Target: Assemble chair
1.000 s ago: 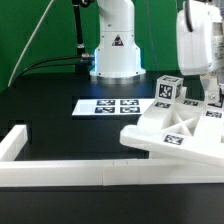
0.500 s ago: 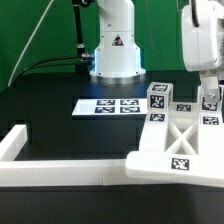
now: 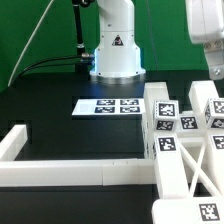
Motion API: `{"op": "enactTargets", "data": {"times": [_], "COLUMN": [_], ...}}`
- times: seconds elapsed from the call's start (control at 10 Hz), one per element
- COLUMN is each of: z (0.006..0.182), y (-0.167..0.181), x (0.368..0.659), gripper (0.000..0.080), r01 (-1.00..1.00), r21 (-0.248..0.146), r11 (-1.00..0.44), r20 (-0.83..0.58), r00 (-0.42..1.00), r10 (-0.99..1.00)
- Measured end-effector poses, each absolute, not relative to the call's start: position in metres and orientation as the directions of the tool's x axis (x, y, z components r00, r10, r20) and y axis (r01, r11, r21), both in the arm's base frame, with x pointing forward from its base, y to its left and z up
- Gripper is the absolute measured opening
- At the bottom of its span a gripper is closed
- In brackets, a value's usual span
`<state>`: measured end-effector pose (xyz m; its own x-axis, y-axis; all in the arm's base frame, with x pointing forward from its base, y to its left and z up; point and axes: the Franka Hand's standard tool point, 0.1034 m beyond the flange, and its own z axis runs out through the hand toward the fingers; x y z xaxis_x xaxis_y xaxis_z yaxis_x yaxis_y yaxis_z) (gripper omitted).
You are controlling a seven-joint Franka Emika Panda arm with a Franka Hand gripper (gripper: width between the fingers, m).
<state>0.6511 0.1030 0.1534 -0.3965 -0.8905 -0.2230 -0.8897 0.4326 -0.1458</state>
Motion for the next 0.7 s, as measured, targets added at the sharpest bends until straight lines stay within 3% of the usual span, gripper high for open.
{"op": "enactTargets", "data": {"times": [0.2,0.7], "z": [0.162,0.1601], "y": [0.1029,0.1029], "x": [0.6542,0.6537], "gripper": [0.0649,0.0649], "r01": [-0.893,-0.893], "r21": [-0.156,-0.155], "r11": [0.422,0.422], "r20": [-0.231,-0.228], "r00": [-0.383,-0.383], "r10": [-0.895,-0.895]}}
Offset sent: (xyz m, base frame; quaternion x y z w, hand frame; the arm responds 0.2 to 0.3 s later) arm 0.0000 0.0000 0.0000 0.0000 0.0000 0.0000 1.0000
